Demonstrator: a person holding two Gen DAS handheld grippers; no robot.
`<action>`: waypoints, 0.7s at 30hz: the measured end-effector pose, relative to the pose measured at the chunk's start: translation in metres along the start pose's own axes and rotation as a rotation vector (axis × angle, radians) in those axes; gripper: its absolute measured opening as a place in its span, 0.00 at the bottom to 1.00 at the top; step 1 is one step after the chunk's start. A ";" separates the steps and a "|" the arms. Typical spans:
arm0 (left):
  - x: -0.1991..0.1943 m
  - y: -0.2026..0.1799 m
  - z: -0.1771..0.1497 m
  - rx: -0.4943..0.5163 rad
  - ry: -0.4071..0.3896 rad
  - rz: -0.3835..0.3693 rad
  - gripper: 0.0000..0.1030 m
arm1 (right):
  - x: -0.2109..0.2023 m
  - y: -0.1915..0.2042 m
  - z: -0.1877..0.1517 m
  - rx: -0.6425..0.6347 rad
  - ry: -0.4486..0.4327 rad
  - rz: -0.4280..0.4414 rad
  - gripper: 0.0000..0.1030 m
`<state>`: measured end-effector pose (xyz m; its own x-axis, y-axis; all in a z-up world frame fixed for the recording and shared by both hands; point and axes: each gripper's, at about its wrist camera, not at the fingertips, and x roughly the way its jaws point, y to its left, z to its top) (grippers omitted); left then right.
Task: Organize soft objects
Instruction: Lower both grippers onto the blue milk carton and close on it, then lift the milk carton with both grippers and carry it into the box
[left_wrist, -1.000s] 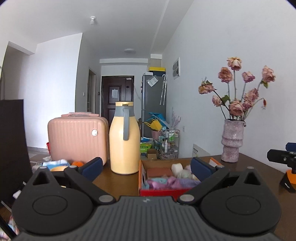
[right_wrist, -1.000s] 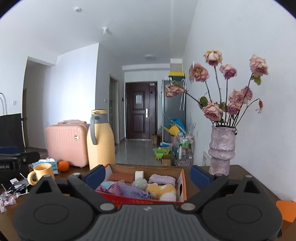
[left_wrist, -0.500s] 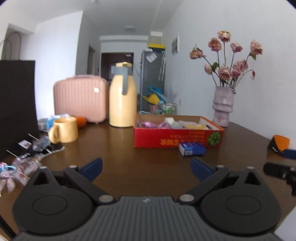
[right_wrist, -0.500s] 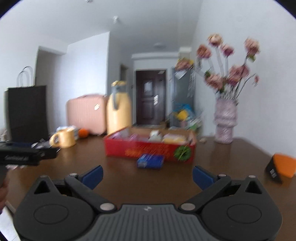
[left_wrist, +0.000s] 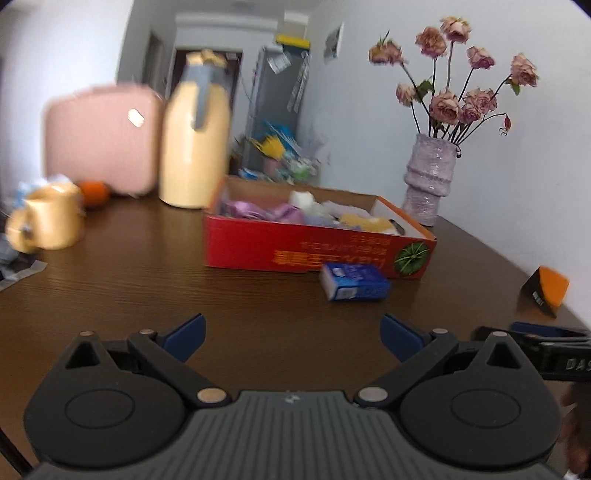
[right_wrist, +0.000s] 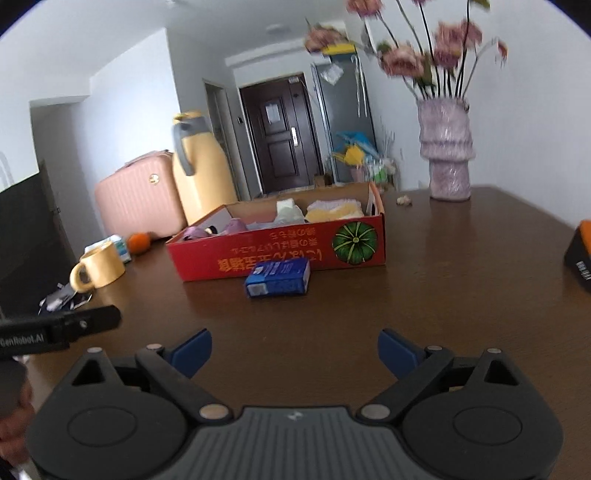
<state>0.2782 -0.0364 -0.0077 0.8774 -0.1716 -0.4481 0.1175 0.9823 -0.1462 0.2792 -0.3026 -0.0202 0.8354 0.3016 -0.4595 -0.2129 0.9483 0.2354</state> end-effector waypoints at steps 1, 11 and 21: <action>0.015 -0.001 0.006 -0.015 0.022 -0.016 0.94 | 0.011 -0.003 0.007 0.006 0.002 0.012 0.90; 0.157 -0.012 0.049 -0.103 0.208 -0.181 0.38 | 0.150 -0.034 0.069 0.139 0.131 0.116 0.30; 0.178 0.002 0.039 -0.221 0.242 -0.266 0.17 | 0.175 -0.039 0.057 0.208 0.170 0.182 0.27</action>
<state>0.4527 -0.0624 -0.0530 0.6926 -0.4553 -0.5595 0.1993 0.8662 -0.4583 0.4627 -0.2923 -0.0606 0.6930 0.4933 -0.5258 -0.2283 0.8419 0.4890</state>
